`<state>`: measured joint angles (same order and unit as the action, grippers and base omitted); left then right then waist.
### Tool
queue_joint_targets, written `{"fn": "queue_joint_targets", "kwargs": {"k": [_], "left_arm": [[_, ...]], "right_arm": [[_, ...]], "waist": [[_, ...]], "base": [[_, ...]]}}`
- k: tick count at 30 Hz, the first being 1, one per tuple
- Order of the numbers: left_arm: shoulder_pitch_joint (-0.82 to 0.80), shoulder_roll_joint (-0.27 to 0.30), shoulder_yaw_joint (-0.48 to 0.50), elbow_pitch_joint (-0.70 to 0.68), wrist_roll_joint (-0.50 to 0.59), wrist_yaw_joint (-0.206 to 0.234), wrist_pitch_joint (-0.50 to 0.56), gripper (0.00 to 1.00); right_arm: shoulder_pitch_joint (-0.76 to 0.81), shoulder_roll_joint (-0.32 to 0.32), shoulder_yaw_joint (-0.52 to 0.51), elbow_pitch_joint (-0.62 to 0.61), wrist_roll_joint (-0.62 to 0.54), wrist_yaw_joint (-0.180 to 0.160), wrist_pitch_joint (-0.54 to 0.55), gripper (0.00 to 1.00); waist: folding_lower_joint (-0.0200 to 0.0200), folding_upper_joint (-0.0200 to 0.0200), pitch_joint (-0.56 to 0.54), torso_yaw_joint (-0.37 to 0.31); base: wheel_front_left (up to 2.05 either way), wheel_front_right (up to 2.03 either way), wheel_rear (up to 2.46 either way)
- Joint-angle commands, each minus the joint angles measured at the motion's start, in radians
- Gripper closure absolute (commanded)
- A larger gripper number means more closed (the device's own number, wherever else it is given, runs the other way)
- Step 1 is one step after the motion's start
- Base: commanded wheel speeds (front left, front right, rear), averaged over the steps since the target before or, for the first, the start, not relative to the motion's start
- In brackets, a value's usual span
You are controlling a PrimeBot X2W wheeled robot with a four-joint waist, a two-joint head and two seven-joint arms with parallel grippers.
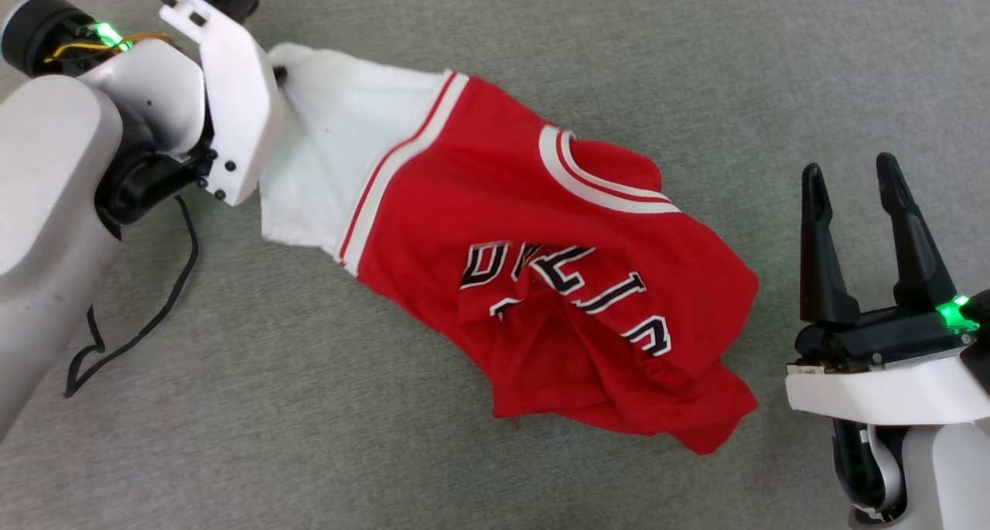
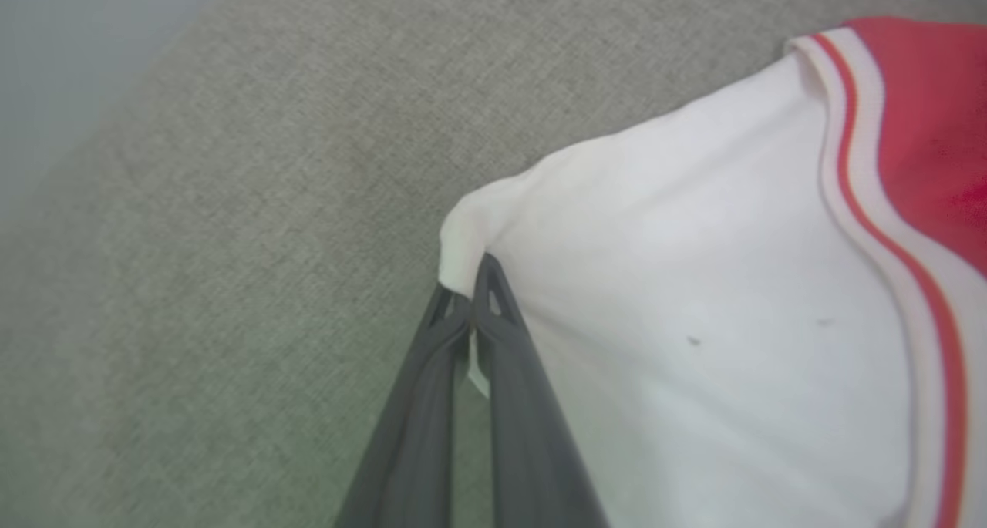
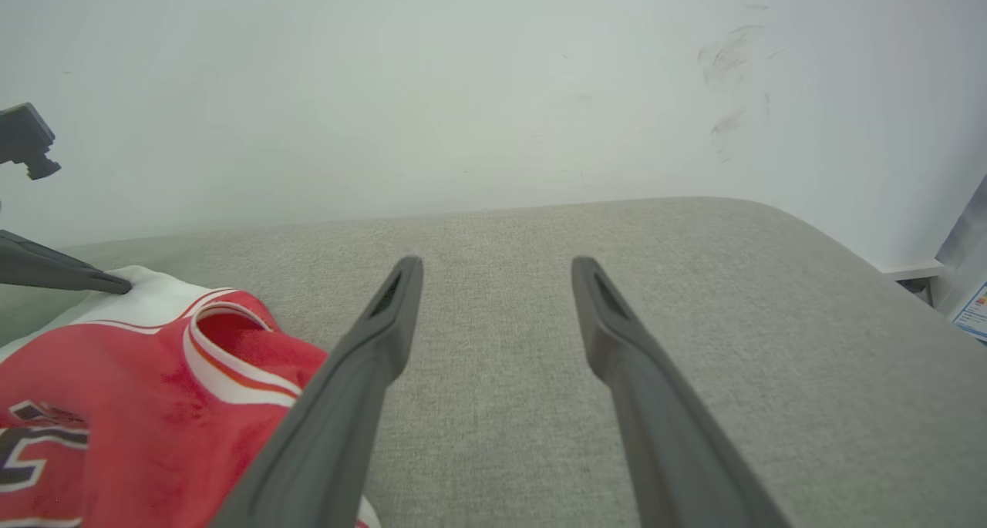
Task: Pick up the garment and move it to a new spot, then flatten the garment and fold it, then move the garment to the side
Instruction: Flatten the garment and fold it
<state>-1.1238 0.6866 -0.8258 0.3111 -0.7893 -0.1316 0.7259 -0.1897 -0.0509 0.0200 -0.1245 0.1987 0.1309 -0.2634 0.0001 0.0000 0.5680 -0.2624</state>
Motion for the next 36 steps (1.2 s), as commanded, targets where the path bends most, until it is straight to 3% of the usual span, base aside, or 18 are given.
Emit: {"fn": "queue_joint_targets", "kwargs": {"k": [1,5,10,23,24,25,32,36], "left_arm": [[0.017,0.000,0.009,0.023,0.019,0.005,-0.056,1.00],[0.018,-0.013,0.045,0.073,0.049,0.017,-0.224,1.00],[0.066,0.002,0.094,0.136,0.028,0.047,-0.348,1.00],[0.321,0.076,0.135,0.189,-0.035,0.127,-0.475,1.00],[0.336,0.072,0.132,0.183,-0.027,0.131,-0.493,0.71],[0.350,0.065,0.132,0.176,-0.026,0.134,-0.516,0.00],[0.429,-0.006,0.158,0.098,0.016,0.158,-0.810,0.00],[0.483,-0.047,0.177,0.018,0.061,0.197,-0.965,0.00]], "right_arm": [[-0.014,0.001,-0.007,0.004,-0.011,0.000,-0.002,0.00],[-0.006,0.001,-0.016,0.011,-0.039,0.000,-0.002,0.00],[0.019,0.001,-0.024,0.019,-0.068,0.000,-0.002,0.00],[0.068,0.001,-0.026,0.034,-0.108,0.000,-0.002,0.00],[0.071,0.001,-0.026,0.036,-0.108,0.000,-0.002,0.00],[0.072,0.001,-0.024,0.037,-0.109,0.000,-0.002,0.00],[0.087,0.001,-0.028,0.045,-0.118,0.000,-0.002,0.00],[0.101,0.001,-0.040,0.047,-0.120,0.000,-0.002,0.00]], "waist": [[-0.0001,0.0000,-0.022,0.027],[-0.0001,0.0000,-0.070,0.073],[-0.0001,0.0000,-0.138,0.134],[-0.0001,0.0000,-0.241,0.247],[-0.0001,0.0000,-0.248,0.253],[-0.0001,0.0000,-0.253,0.257],[-0.0001,0.0000,-0.310,0.290],[-0.0001,0.0000,-0.345,0.312]], "base": [[0.00,0.00,0.00],[0.00,0.00,0.00],[0.00,0.00,0.00],[0.00,0.00,0.00],[0.00,0.00,0.00],[0.00,0.00,0.00],[0.00,0.00,0.00],[0.00,0.00,0.00]]}}
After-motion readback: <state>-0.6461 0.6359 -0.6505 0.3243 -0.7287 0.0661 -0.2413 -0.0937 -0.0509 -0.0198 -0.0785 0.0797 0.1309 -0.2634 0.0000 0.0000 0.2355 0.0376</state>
